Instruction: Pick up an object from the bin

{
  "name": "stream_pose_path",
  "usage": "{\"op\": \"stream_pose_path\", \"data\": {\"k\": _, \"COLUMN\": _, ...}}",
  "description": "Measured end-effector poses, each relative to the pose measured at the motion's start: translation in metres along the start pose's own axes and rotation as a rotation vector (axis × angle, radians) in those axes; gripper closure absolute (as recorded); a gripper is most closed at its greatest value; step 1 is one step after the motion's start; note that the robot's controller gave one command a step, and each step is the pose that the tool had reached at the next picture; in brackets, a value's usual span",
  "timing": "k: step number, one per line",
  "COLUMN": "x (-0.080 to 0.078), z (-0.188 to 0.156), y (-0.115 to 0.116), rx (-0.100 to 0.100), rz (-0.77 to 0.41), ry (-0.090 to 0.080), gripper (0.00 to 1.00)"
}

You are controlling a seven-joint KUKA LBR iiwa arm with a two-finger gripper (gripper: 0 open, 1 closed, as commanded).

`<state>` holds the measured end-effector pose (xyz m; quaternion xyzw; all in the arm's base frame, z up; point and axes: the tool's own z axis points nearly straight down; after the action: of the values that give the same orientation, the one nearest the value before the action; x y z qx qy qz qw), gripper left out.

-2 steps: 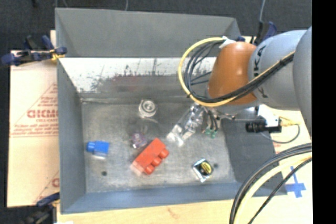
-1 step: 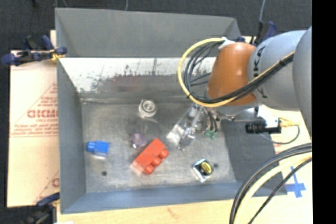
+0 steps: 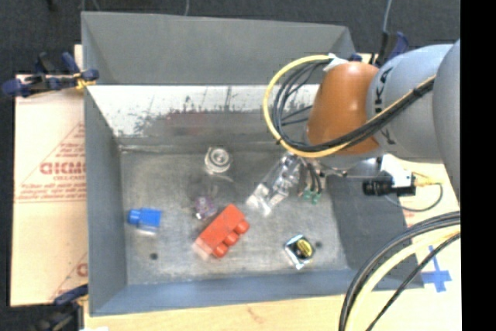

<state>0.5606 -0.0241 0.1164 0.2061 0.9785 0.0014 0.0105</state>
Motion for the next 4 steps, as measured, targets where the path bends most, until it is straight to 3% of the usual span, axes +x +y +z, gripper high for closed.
{"op": "stream_pose_path", "data": {"k": 1, "x": 0.0027, "z": 0.0009, "y": 0.0004, "rx": 0.002, "rz": -0.002, "ry": 0.010, "gripper": 0.00}}
{"op": "stream_pose_path", "data": {"k": 2, "x": 0.0002, "z": 0.0001, "y": 0.0000, "rx": 0.000, "rz": -0.001, "ry": 0.001, "gripper": 1.00}}
{"op": "stream_pose_path", "data": {"k": 3, "x": 0.0027, "z": 0.0009, "y": 0.0003, "rx": 0.002, "rz": -0.003, "ry": 0.010, "gripper": 0.00}}
{"op": "stream_pose_path", "data": {"k": 4, "x": 0.0006, "z": 0.0002, "y": 0.0001, "rx": 0.000, "rz": -0.002, "ry": 0.002, "gripper": 1.00}}
